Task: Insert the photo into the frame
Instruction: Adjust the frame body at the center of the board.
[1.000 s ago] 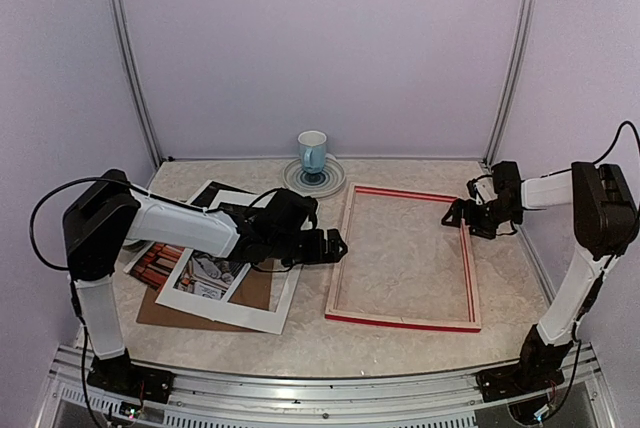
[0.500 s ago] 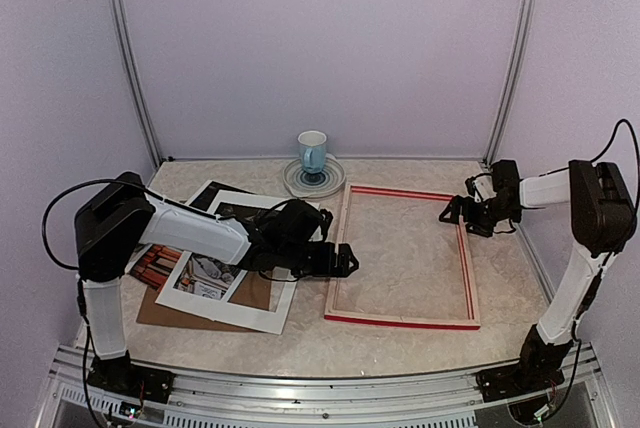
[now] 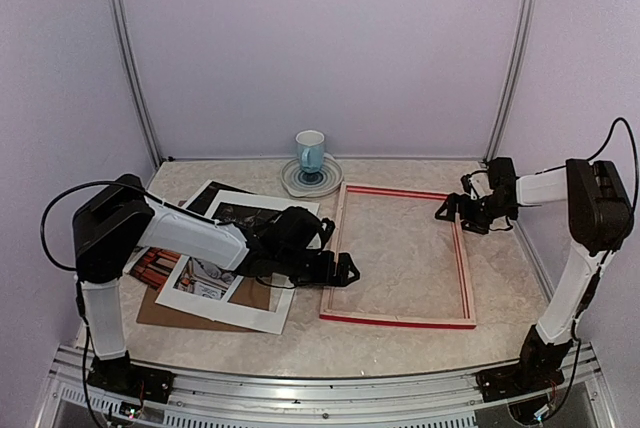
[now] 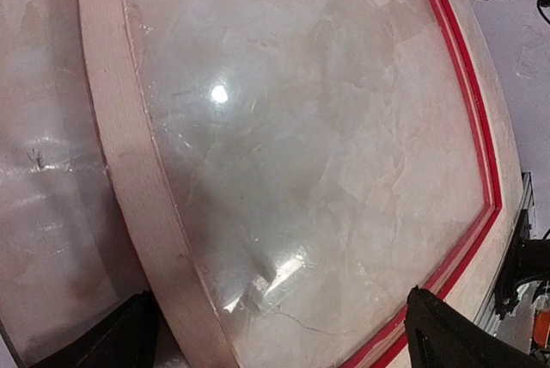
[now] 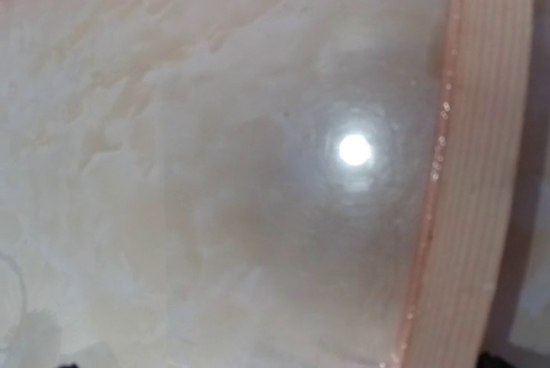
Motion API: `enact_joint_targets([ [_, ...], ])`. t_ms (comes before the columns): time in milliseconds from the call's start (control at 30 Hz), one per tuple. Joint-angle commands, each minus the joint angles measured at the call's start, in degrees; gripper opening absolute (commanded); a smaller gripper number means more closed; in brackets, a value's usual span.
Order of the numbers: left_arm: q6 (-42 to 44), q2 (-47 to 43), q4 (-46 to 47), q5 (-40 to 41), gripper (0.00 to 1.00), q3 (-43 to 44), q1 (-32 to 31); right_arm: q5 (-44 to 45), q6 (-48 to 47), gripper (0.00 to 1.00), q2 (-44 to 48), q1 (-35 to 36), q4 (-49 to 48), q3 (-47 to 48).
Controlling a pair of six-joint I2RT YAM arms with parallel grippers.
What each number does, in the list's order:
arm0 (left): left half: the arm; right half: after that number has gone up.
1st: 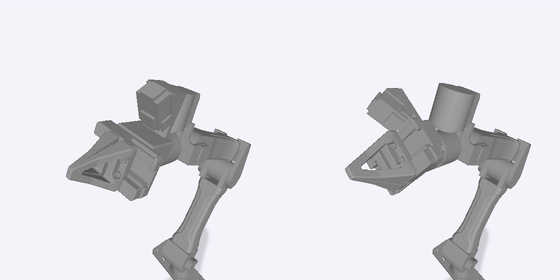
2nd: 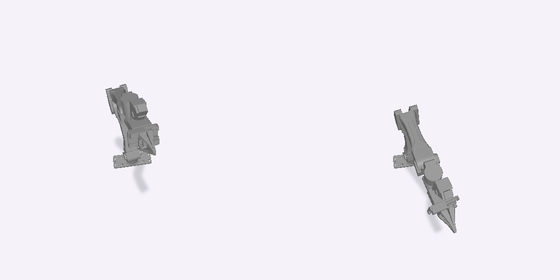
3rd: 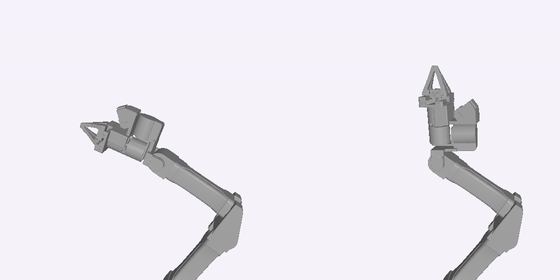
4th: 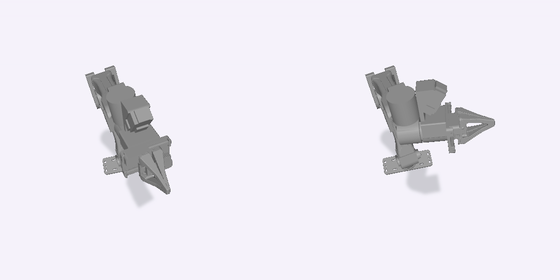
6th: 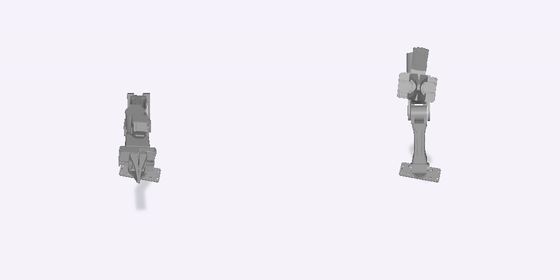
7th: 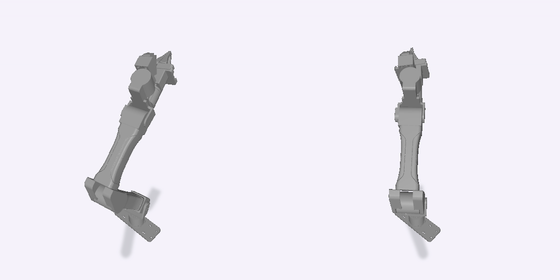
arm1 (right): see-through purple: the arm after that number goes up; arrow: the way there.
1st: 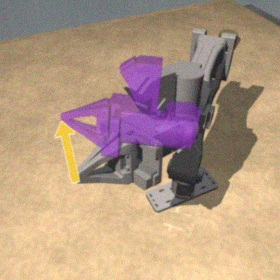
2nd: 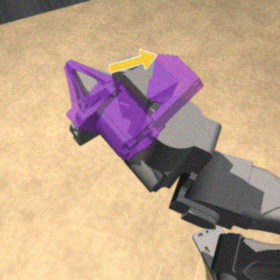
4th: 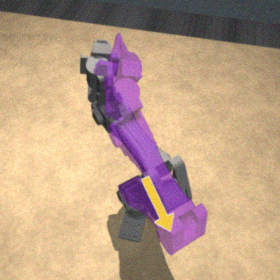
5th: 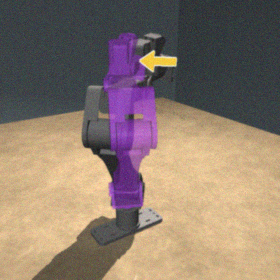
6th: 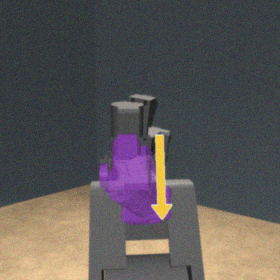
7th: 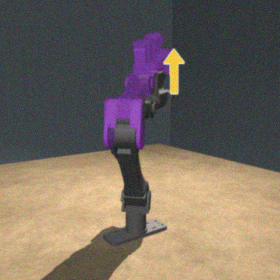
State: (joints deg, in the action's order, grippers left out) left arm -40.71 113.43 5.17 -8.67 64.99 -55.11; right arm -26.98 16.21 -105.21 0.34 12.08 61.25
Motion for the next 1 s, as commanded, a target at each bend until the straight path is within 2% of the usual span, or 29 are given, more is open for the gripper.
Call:
enact_joint_targets([
  [0, -0.3, -3.1, 1.1, -1.0, 0.99, -1.9, -0.4, -3.1, 0.1, 0.99, -0.7, 2.2, -1.4, 1.1],
  [333, 0.8, -4.1, 1.2, -3.2, 0.99, -2.1, -1.4, 2.3, 0.4, 0.99, 3.6, 2.3, 2.1, 0.6],
  [567, 0.7, -8.4, -0.9, 2.3, 0.99, -4.5, -1.4, 12.1, 2.7, 0.99, 9.5, 2.3, 8.2, 2.6],
  [667, 1.3, -11.2, -3.0, 5.7, 0.99, -5.2, -0.8, 7.2, 2.7, 0.99, 12.1, 2.3, 10.4, 4.2],
  [800, 2.0, -14.9, -5.8, 8.5, 0.99, -5.9, 1.1, -0.7, 4.9, 0.99, 20.3, 2.4, 3.1, -1.7],
  [900, 2.9, -18.3, -7.7, 11.1, 0.99, -6.9, 3.3, -5.9, 8.2, 0.99, 23.0, 3.2, 1.4, -2.9],
  [967, 3.5, -20.0, -8.8, 11.8, 0.99, -7.5, 5.0, -5.8, 9.9, 0.99, 24.0, 6.1, 1.4, -2.3],
])
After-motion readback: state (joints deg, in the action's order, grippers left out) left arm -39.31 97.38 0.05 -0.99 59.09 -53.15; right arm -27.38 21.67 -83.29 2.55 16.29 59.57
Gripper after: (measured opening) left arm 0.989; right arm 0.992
